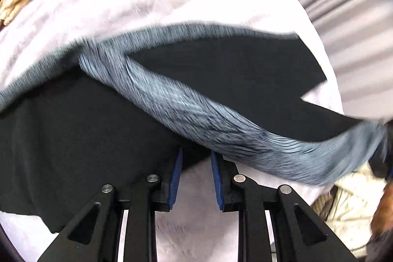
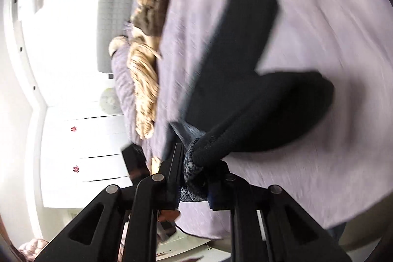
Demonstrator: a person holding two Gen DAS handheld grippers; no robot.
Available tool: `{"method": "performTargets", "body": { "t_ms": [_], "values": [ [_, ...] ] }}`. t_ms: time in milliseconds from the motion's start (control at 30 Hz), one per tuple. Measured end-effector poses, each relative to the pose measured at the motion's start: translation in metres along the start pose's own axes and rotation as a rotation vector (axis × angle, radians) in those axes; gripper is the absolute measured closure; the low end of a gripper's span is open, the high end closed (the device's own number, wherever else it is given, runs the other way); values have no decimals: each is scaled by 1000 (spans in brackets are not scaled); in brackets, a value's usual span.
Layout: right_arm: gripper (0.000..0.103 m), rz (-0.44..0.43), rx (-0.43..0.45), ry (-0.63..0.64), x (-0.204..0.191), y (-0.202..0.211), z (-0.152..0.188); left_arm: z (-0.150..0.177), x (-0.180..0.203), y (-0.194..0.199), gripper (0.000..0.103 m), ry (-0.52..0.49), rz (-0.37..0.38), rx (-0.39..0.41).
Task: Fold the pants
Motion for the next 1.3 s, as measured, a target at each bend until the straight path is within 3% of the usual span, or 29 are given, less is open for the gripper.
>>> {"method": "performTargets", "body": {
  "t_ms": [133, 233, 300, 433, 500, 633, 700, 833, 900, 933, 967, 1067, 1100, 1133, 1167, 1233, 1300],
  "values": [
    [85, 14, 10, 77, -34, -7, -73, -34, -2, -12, 79, 28, -64, 16],
    [82, 80, 10, 69, -35, -24, -127, -67, -6, -31, 79, 65, -111, 26],
    [78, 196, 11, 58, -27, -43, -169, -93, -10, -46, 79, 110, -133, 37],
    [57, 381, -33, 132, -14, -72, -212, -128, -6, -51, 79, 156, -126, 78],
    [51, 439, -38, 216, -18, -70, -210, -130, 1, -47, 79, 141, -126, 83],
    [49, 447, -61, 276, -16, -60, -192, -116, -2, -40, 79, 152, -172, 71],
    [49, 437, -73, 239, 3, -53, -171, -102, -14, -39, 79, 188, -205, 64],
    [50, 380, -112, 106, 42, -75, -167, -83, -28, -62, 79, 249, -235, 17],
    [78, 296, -104, 35, 53, -94, -174, -84, -22, -62, 79, 218, -262, 9],
    [95, 299, -114, 8, 55, -104, -177, -89, -11, -65, 79, 198, -268, -1],
    [95, 303, -118, -8, 55, -106, -177, -89, -6, -59, 79, 177, -257, 8],
    [95, 267, -132, 108, 33, -87, -163, -83, 1, -41, 77, 127, -247, 34],
    [95, 294, -143, 129, 34, -82, -156, -78, 2, -45, 54, 119, -249, 19],
    [95, 327, -157, 134, 39, -80, -150, -72, -2, -48, 39, 120, -255, 4],
    [94, 376, -180, 137, 50, -81, -145, -66, -5, -52, 32, 122, -273, 3],
    [92, 445, -203, 138, 74, -91, -142, -56, -5, -64, 32, 110, -322, -47],
    [89, 408, -211, 73, 80, -90, -144, -52, 1, -60, 32, 117, -301, -27]
  ]
}}
Point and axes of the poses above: each gripper's, at about its wrist camera, not at the fingertips, and y roughly against the way its jaws point, x to its right, z to its underside, the point moved 6 cm from there along -y, roughly the way its jaws point, and after that the axes turned 7 degrees about z, right-handed, at the moved point
